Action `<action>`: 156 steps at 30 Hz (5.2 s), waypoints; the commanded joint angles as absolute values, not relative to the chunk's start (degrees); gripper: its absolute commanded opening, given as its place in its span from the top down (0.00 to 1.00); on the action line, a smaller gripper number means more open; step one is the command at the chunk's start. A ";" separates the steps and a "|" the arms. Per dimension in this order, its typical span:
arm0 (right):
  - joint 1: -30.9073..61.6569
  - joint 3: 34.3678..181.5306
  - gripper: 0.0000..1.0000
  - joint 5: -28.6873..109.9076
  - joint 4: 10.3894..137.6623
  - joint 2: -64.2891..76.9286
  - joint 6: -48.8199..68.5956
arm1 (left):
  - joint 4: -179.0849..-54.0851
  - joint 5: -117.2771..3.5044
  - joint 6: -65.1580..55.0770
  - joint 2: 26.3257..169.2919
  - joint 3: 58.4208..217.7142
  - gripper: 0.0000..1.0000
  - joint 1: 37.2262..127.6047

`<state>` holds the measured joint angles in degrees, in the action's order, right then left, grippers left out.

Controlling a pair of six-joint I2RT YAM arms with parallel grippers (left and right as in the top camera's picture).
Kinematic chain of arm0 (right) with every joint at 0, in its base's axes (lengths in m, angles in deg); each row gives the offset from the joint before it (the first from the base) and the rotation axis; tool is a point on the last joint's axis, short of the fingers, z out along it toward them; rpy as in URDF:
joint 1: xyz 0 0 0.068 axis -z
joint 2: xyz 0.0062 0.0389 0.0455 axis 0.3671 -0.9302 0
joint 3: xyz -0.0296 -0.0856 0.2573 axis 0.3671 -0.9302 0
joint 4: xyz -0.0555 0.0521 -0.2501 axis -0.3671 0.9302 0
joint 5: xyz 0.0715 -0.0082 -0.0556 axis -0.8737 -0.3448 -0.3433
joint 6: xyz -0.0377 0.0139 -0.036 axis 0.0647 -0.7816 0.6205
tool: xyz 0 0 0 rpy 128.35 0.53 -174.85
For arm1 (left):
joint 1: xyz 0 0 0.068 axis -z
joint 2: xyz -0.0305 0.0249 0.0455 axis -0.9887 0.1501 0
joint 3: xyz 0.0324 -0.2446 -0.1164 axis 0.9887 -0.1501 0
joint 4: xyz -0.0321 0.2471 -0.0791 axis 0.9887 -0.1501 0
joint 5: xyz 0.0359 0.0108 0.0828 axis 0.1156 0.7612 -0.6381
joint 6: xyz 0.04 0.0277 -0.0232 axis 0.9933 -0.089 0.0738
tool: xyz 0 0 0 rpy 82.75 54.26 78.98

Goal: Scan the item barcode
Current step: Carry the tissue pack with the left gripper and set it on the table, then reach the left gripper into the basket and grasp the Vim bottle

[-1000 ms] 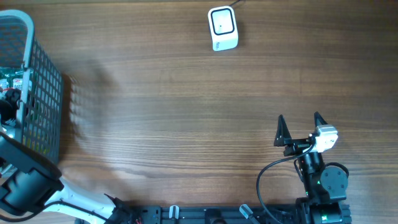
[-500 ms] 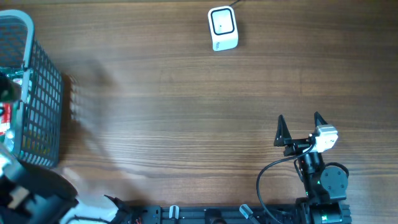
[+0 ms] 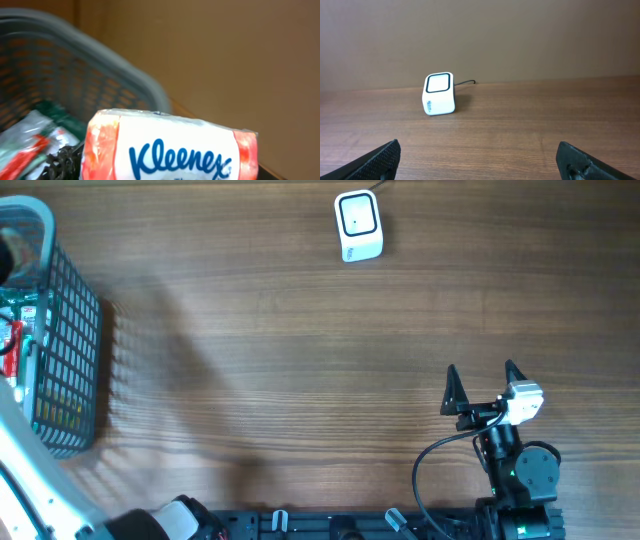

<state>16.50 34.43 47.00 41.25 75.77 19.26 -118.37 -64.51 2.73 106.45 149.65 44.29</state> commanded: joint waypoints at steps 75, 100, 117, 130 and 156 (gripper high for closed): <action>16.74 34.37 0.00 47.13 41.03 75.79 18.91 | -136.35 -98.09 -9.75 102.52 156.56 0.00 83.72; 16.74 34.37 0.00 47.13 41.03 75.79 18.94 | -152.64 -98.04 -29.27 115.00 151.77 0.09 34.91; 16.74 34.37 0.00 47.13 41.03 75.79 18.94 | -145.25 -94.00 -29.03 119.90 139.38 0.12 34.91; 16.74 34.37 0.00 47.13 41.03 75.79 18.91 | -139.09 -92.47 -29.05 119.94 132.63 0.27 34.97; 16.74 34.37 0.00 47.13 41.03 75.79 18.94 | -139.04 -92.47 -24.70 117.97 142.44 0.56 34.91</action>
<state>16.50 34.43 46.98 41.25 75.77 19.26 -138.85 -92.97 -26.10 119.17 138.07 35.00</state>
